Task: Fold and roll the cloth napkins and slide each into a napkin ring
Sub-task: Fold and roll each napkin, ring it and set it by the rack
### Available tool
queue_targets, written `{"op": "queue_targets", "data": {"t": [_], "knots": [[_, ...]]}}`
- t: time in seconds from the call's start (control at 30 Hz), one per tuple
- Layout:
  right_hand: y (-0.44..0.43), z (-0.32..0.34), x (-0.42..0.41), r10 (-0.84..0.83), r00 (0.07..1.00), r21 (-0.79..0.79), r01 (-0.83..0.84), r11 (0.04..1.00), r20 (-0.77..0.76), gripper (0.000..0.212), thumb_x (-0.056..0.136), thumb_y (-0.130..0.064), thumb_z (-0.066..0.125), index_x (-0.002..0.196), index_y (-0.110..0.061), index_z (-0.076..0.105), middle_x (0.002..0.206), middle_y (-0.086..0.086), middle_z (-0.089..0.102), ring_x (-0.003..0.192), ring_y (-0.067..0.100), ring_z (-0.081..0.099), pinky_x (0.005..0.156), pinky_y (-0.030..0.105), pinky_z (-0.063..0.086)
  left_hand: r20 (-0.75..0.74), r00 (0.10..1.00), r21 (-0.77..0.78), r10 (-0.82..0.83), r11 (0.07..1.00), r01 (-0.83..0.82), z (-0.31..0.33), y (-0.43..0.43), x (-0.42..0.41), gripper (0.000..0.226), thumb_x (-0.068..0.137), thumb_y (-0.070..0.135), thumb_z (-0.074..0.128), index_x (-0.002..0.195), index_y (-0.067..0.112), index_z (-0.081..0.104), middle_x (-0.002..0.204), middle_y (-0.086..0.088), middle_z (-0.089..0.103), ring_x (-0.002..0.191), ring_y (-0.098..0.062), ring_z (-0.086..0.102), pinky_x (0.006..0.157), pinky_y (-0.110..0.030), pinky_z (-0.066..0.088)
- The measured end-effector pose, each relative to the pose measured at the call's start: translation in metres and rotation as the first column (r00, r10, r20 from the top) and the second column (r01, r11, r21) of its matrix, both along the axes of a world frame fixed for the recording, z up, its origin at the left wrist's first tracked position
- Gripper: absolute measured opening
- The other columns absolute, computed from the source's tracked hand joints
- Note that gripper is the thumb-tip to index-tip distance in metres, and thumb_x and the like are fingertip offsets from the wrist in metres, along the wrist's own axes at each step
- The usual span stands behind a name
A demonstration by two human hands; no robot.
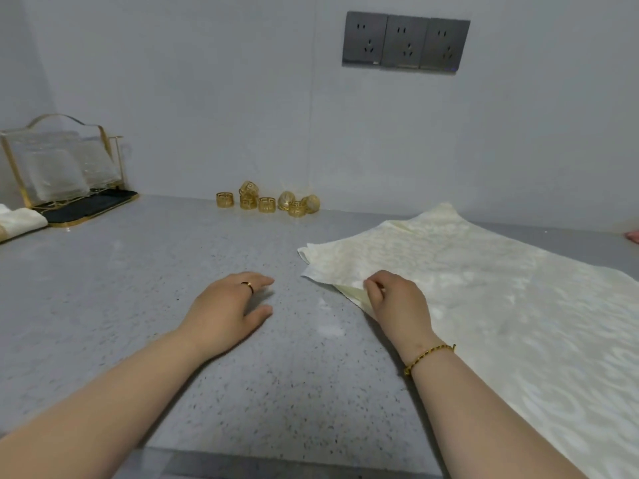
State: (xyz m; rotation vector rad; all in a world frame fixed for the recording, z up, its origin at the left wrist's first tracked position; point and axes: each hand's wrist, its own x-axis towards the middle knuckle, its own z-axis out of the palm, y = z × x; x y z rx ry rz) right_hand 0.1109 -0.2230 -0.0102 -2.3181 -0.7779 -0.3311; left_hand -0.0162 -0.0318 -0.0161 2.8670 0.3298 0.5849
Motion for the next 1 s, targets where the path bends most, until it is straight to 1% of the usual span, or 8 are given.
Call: {"op": "queue_targets", "data": {"t": [0.2,0.37,0.43,0.5,0.6,0.67,0.87,1.0], "knots": [[-0.003,0.003,-0.008,0.117,0.987,0.08,-0.109,0.991,-0.111,0.018,0.092,-0.014,0.046,0.08,-0.01,0.059,0.076,0.001,0.058,0.072,0.016,0.051,0.065,0.028,0.039,-0.141,0.985,0.152,-0.097,0.981,0.118,0.011,-0.041,0.046,0.077,0.088,0.04,0.052,0.147,0.024,0.005,0.155,0.004,0.01,0.14,-0.014,0.015,0.112,-0.024,0.011],[-0.002,-0.001,-0.003,0.168,0.972,0.066,-0.159,0.985,-0.162,0.014,0.091,-0.016,0.047,0.08,-0.014,0.055,0.078,-0.001,0.058,0.074,0.015,0.052,0.064,0.024,0.038,-0.177,0.975,0.13,-0.136,0.978,0.16,0.0,-0.054,0.085,0.051,0.093,0.026,0.044,0.142,0.021,0.03,0.147,0.0,0.033,0.134,-0.019,0.03,0.108,-0.026,0.021],[-0.001,-0.001,-0.003,0.164,0.958,0.06,-0.154,0.986,-0.237,0.01,0.09,-0.02,0.048,0.097,-0.017,0.055,0.088,-0.004,0.057,0.083,0.014,0.054,0.065,0.019,0.038,-0.234,0.962,0.09,-0.141,0.982,0.165,-0.006,-0.051,0.09,0.045,0.094,0.016,0.038,0.139,0.022,0.038,0.141,0.002,0.041,0.13,-0.018,0.035,0.103,-0.025,0.028],[0.001,-0.001,-0.006,0.186,0.939,-0.018,-0.2,0.98,-0.29,0.032,0.088,-0.026,0.052,0.118,-0.02,0.045,0.101,-0.007,0.052,0.094,0.012,0.051,0.073,0.02,0.038,-0.267,0.956,0.124,-0.119,0.98,0.156,-0.007,-0.047,0.093,0.045,0.093,0.011,0.036,0.137,0.02,0.04,0.138,0.001,0.043,0.126,-0.018,0.038,0.096,-0.027,0.034],[0.006,-0.001,-0.016,0.223,0.953,-0.26,-0.272,0.926,-0.203,0.052,0.087,-0.032,0.052,0.134,-0.022,0.032,0.12,-0.004,0.047,0.115,0.014,0.043,0.083,0.023,0.037,-0.289,0.954,0.174,-0.082,0.975,0.136,-0.004,-0.043,0.093,0.036,0.092,0.007,0.035,0.125,0.014,0.049,0.124,-0.003,0.051,0.114,-0.021,0.047,0.081,-0.029,0.037],[0.01,-0.003,-0.022,0.234,0.969,-0.392,-0.246,0.886,-0.078,0.051,0.089,-0.028,0.046,0.136,-0.02,0.029,0.131,-0.001,0.043,0.121,0.017,0.039,0.086,0.025,0.037,-0.304,0.952,0.198,-0.043,0.974,0.108,-0.004,-0.038,0.091,0.032,0.092,0.006,0.034,0.117,0.012,0.052,0.12,-0.004,0.053,0.111,-0.022,0.049,0.079,-0.03,0.038],[0.009,-0.003,-0.032,0.271,0.953,-0.599,-0.139,0.789,0.135,0.041,0.086,0.001,0.038,0.124,-0.011,0.042,0.118,0.008,0.052,0.105,0.024,0.05,0.054,0.029,0.024,-0.274,0.946,0.365,0.173,0.929,-0.064,0.0,-0.005,0.051,0.032,0.088,0.004,0.036,0.115,0.011,0.053,0.121,-0.005,0.055,0.112,-0.022,0.051,0.082,-0.03,0.042],[-0.008,-0.005,-0.036,0.261,0.954,-0.601,-0.121,0.79,0.151,0.045,0.084,0.002,0.036,0.125,-0.013,0.046,0.122,0.005,0.053,0.112,0.024,0.048,0.073,0.029,0.036,-0.271,0.923,0.445,0.272,0.886,-0.131,-0.002,0.02,0.01,0.03,0.089,0.008,0.036,0.112,0.015,0.053,0.119,0.0,0.056,0.109,-0.019,0.053,0.075,-0.029,0.04]]}}
